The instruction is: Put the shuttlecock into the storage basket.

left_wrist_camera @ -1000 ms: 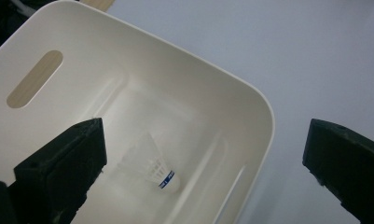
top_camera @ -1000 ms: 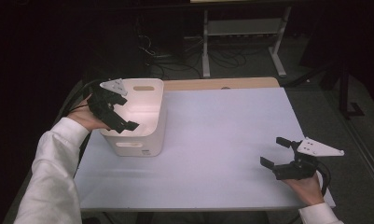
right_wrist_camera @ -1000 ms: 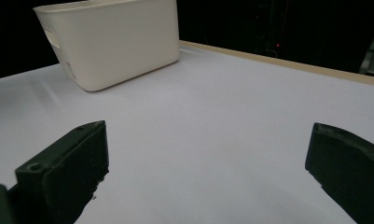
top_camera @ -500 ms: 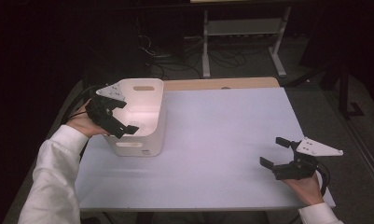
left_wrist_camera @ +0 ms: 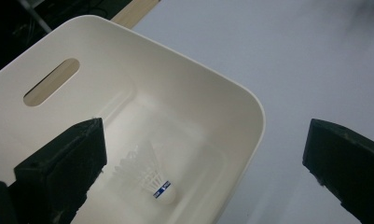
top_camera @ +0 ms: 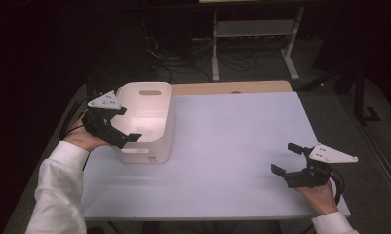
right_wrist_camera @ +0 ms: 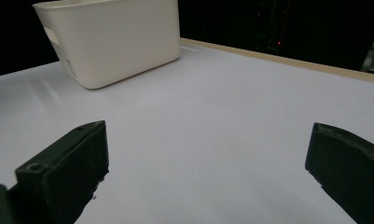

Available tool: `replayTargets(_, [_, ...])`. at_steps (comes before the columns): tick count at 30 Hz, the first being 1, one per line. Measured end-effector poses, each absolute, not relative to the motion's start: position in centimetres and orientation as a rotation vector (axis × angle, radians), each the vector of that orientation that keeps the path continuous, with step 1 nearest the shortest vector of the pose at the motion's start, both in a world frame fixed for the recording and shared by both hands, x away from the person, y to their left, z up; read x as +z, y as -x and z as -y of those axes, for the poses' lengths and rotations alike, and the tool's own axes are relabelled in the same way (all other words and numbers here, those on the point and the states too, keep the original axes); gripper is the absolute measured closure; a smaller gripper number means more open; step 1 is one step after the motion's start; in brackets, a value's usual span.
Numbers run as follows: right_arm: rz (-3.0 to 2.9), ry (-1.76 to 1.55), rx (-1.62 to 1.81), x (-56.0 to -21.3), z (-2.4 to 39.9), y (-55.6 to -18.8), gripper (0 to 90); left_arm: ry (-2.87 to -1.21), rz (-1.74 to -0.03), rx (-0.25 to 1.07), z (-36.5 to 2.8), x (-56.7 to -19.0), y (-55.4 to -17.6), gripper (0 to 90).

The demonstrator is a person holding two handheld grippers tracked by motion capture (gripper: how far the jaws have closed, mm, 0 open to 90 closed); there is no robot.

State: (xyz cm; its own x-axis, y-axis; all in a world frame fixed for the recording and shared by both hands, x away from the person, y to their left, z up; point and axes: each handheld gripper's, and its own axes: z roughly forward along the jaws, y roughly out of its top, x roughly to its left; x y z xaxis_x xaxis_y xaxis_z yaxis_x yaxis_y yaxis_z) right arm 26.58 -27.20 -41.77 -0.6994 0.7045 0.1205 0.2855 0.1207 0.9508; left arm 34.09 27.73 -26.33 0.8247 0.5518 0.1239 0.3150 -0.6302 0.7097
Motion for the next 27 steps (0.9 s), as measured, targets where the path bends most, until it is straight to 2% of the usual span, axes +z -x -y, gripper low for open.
replayTargets(27, [-2.05,-0.962,1.598,-41.8,27.1,-26.6,0.0,-2.044,-0.733,0.522,-30.7,-28.3,-31.7,0.0])
